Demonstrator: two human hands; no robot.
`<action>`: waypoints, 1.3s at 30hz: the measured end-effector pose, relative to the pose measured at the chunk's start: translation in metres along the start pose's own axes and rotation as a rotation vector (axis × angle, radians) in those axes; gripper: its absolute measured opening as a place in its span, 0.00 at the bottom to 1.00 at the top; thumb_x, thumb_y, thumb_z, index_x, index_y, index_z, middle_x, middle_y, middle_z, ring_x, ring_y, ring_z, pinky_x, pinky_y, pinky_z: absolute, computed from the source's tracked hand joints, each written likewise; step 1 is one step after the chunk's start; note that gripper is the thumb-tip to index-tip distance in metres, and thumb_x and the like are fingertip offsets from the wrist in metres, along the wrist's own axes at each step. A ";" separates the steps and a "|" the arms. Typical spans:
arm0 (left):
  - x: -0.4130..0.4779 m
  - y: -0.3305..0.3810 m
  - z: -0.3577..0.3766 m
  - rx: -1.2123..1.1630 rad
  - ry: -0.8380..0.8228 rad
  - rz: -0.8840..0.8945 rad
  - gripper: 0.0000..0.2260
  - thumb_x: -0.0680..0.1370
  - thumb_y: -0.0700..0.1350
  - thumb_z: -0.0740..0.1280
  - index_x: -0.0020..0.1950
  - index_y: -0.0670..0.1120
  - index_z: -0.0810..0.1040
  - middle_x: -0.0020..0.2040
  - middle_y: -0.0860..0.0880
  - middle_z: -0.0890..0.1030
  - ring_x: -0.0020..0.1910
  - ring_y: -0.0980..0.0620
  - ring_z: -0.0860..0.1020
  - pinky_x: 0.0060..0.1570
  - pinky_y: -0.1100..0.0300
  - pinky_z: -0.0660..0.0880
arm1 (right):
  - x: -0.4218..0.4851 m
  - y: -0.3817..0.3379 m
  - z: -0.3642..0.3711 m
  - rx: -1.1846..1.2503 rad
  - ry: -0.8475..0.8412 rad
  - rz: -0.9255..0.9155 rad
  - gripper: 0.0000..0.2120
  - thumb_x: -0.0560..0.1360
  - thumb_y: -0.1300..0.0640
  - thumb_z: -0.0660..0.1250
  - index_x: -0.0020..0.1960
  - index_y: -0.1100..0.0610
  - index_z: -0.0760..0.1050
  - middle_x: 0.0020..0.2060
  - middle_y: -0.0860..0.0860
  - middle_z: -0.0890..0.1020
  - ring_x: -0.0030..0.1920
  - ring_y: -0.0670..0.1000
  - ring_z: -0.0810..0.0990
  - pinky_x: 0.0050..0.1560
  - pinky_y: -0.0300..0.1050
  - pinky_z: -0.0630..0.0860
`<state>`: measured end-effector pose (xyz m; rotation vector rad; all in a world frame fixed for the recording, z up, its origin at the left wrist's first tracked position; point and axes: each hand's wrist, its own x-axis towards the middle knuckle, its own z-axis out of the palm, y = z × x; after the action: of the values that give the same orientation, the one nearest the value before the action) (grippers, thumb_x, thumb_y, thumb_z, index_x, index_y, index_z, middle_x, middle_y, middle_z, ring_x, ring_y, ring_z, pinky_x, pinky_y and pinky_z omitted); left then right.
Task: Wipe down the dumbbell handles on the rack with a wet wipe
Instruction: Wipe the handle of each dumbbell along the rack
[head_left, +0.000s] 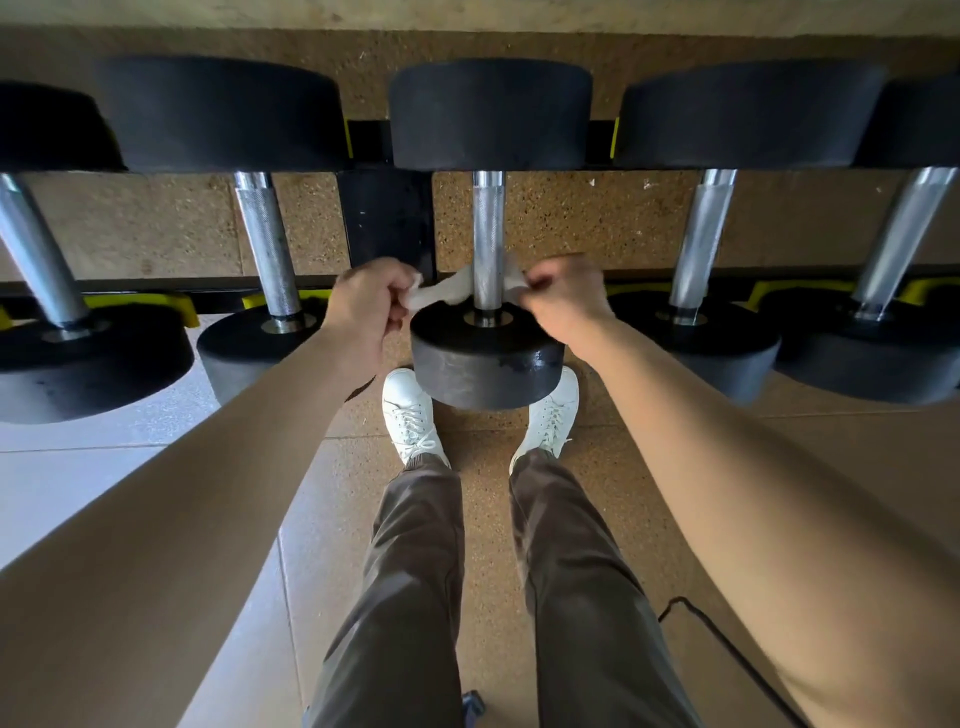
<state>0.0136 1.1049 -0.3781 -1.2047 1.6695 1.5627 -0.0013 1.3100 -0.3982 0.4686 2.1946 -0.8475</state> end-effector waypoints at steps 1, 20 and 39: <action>-0.001 -0.001 -0.005 -0.009 0.006 0.007 0.10 0.76 0.38 0.63 0.38 0.46 0.81 0.32 0.48 0.75 0.29 0.53 0.69 0.35 0.58 0.68 | 0.000 -0.004 0.005 -0.050 -0.032 -0.021 0.05 0.75 0.57 0.74 0.49 0.56 0.82 0.44 0.50 0.82 0.44 0.48 0.81 0.45 0.41 0.79; -0.006 -0.005 0.014 0.509 -0.161 0.201 0.08 0.76 0.40 0.68 0.52 0.48 0.84 0.44 0.50 0.81 0.40 0.54 0.76 0.37 0.62 0.70 | -0.021 0.001 -0.036 0.061 -0.055 -0.079 0.16 0.70 0.65 0.66 0.27 0.57 0.63 0.24 0.48 0.63 0.27 0.46 0.59 0.30 0.40 0.53; -0.031 0.038 0.035 -0.035 -0.459 0.238 0.10 0.79 0.37 0.61 0.38 0.43 0.75 0.40 0.46 0.85 0.42 0.52 0.82 0.43 0.62 0.77 | -0.043 -0.012 -0.001 0.524 -0.031 -0.145 0.17 0.71 0.63 0.74 0.56 0.48 0.78 0.53 0.46 0.83 0.52 0.45 0.84 0.53 0.42 0.81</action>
<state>-0.0117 1.1431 -0.3389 -0.6088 1.5185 1.8480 0.0204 1.2987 -0.3611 0.5416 1.9814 -1.5092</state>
